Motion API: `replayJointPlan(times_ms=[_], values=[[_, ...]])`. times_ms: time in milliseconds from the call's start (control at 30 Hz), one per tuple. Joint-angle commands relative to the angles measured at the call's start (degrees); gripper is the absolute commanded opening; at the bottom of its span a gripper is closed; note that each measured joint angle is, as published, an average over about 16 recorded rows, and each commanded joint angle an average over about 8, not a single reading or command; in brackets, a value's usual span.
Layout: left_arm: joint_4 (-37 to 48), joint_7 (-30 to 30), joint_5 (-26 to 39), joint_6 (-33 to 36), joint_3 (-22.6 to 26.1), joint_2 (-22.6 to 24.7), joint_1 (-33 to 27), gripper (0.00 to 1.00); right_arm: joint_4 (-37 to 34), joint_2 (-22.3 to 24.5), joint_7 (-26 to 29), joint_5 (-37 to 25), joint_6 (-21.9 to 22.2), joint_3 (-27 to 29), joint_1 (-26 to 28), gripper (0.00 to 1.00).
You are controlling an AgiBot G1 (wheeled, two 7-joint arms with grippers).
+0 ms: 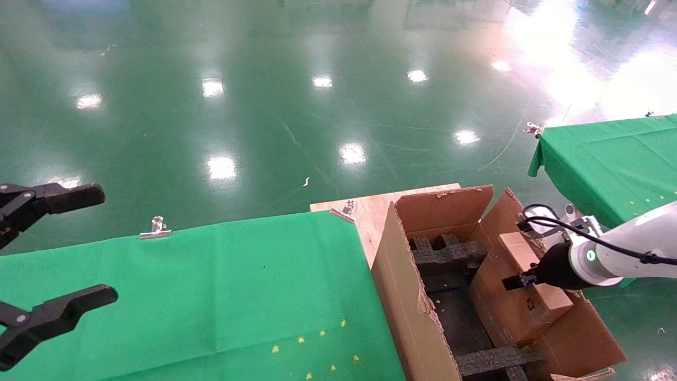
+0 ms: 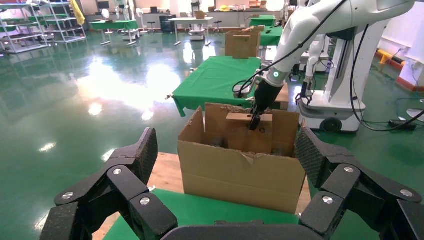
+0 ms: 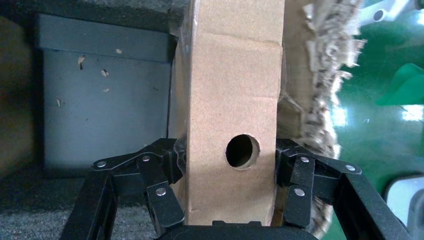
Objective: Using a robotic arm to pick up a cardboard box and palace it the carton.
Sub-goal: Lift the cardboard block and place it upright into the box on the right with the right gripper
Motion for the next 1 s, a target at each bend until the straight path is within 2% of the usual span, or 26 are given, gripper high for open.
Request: replayJointPlan(times_ms=[33, 1000], values=[[0.0, 0.0, 0.0, 0.0, 0.0, 0.0, 0.0, 1.00, -1.0, -0.6, -0.7, 0.6, 0.8, -0.1, -0.6, 0.00], [0.0, 0.0, 0.0, 0.0, 0.0, 0.0, 0.0, 1.00, -21.4, -11.8, -15.0, 8.9, 6.2, -0.6, -8.2, 0.00]])
